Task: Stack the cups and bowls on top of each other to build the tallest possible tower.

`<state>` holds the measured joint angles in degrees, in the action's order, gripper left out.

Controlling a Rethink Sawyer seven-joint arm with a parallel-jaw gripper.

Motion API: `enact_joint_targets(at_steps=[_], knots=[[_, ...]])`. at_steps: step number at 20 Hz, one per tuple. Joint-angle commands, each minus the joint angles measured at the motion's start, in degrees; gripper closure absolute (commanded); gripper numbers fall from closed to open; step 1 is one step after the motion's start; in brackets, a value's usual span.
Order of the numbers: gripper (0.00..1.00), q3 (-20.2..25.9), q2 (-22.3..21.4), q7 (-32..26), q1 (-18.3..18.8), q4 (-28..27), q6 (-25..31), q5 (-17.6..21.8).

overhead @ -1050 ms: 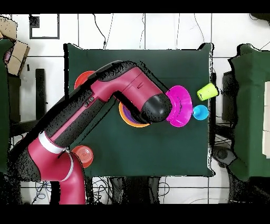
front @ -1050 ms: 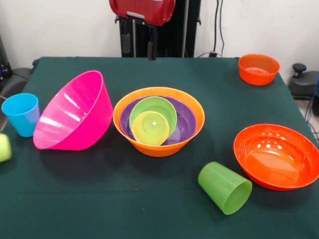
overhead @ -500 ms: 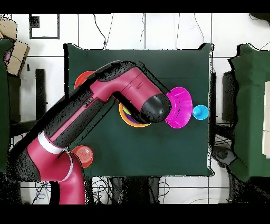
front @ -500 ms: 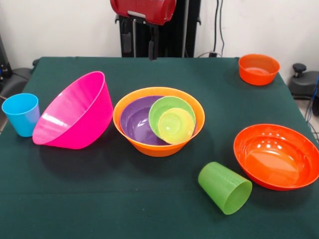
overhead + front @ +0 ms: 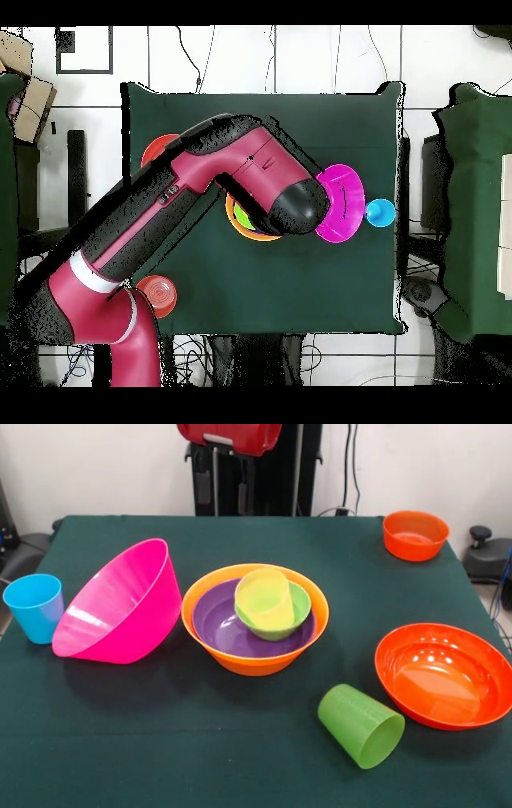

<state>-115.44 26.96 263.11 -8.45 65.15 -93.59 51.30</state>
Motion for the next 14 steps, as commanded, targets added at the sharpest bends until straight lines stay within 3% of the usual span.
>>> enact_joint_targets(at_steps=[1,3,5,8,14], knots=[[0.00,3.81,-0.88,13.15,1.56,-8.03,2.21,0.20],[0.00,0.00,-1.23,11.29,4.18,-10.63,-1.02,0.03],[0.00,-0.46,-3.18,9.11,6.22,-14.53,-2.22,1.13],[0.00,2.73,-6.77,6.54,7.72,-19.21,-1.40,5.53],[0.00,3.85,-10.22,-1.67,12.86,-21.15,-4.78,11.83]])
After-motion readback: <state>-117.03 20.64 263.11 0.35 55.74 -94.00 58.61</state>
